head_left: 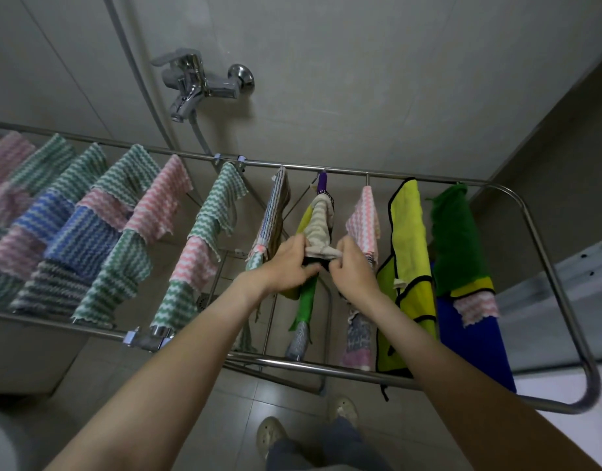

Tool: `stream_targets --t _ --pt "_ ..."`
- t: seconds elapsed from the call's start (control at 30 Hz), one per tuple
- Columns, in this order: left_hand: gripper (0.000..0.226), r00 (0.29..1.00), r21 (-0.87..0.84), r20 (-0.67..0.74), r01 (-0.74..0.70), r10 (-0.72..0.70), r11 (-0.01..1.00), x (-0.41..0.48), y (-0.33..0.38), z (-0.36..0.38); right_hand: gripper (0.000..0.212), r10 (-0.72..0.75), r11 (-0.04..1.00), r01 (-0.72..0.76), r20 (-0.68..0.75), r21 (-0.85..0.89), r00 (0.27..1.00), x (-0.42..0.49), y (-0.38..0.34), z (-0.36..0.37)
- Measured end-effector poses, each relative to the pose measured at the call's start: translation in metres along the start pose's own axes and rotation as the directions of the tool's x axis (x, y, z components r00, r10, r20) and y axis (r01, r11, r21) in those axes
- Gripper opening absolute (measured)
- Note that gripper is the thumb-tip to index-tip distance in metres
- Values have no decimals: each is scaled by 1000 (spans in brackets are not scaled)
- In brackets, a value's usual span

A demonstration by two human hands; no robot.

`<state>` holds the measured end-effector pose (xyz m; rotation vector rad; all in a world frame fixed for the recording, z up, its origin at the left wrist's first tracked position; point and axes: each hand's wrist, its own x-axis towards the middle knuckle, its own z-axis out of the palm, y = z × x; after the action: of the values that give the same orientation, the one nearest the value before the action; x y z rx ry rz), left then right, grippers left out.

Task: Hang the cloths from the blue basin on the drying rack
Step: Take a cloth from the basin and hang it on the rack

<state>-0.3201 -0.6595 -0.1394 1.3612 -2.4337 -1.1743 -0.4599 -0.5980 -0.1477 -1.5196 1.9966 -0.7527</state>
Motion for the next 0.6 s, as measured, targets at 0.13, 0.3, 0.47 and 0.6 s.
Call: stream_targets --t 0.13,0.3,0.47,0.6 --pt "27 997 38 -46 -55 57 998 -3 -2 -2 22 -50 998 52 45 -40 998 1 5 -1" --pt "8 992 117 -90 -83 94 990 -8 -2 -3 47 -138 951 174 152 -254 979 -2 7 -5" --pt "10 992 236 -10 -119 125 965 -21 -2 -5 42 -81 945 159 264 -287 961 -7 7 -6" --pt "12 993 230 26 -115 112 966 -30 -6 -5 58 -4 964 98 360 -245 933 -17 3 0"
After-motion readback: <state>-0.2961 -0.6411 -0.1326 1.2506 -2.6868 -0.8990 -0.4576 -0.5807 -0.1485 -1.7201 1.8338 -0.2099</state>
